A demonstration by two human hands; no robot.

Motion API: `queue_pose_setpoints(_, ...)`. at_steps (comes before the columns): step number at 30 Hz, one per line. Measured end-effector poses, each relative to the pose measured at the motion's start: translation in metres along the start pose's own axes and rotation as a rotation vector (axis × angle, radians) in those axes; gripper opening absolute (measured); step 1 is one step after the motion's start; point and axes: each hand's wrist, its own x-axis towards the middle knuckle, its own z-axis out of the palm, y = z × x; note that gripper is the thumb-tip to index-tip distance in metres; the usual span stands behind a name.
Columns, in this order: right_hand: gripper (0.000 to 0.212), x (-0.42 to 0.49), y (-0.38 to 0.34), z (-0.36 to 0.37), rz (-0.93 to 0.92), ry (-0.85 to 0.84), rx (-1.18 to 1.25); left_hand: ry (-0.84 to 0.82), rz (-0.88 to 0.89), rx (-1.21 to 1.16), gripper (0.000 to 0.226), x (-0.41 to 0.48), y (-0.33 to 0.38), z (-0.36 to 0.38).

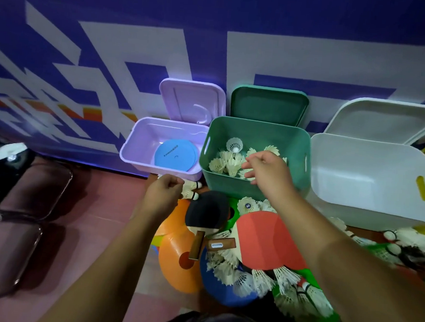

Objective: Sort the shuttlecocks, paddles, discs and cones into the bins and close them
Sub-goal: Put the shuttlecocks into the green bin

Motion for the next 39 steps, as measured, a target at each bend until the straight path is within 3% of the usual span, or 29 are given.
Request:
queue_pose_setpoints(12, 0.021, -0.005, 0.024, 0.124, -0.191, -0.266, -0.366, 0.001, -0.113, 0.132, 0.014, 0.035, -0.076, -0.051)
queue_pose_setpoints(24, 0.054, 0.022, 0.054, 0.212, -0.329, -0.411, -1.026, -0.067, -0.081, 0.058, 0.020, 0.093, -0.108, -0.063)
queue_pose_setpoints(27, 0.048, 0.023, 0.054, 0.217, -0.334, -0.397, -1.195, -0.154, -0.039, 0.200, 0.034, 0.109, -0.109, -0.059)
queue_pose_setpoints(32, 0.017, 0.020, 0.052, 0.212, -0.380, -0.289, -1.243, -0.284, -0.061, 0.320, 0.043, 0.130, -0.115, -0.050)
queue_pose_setpoints(35, 0.012, 0.015, 0.050, 0.201, -0.401, -0.260, -1.175, -0.248, -0.106, 0.315, 0.040, 0.135, -0.117, -0.043)
queue_pose_setpoints(39, 0.010, 0.005, 0.046, 0.184, -0.442, -0.217, -1.048, -0.145, -0.048, 0.322, 0.020, 0.128, -0.112, -0.038)
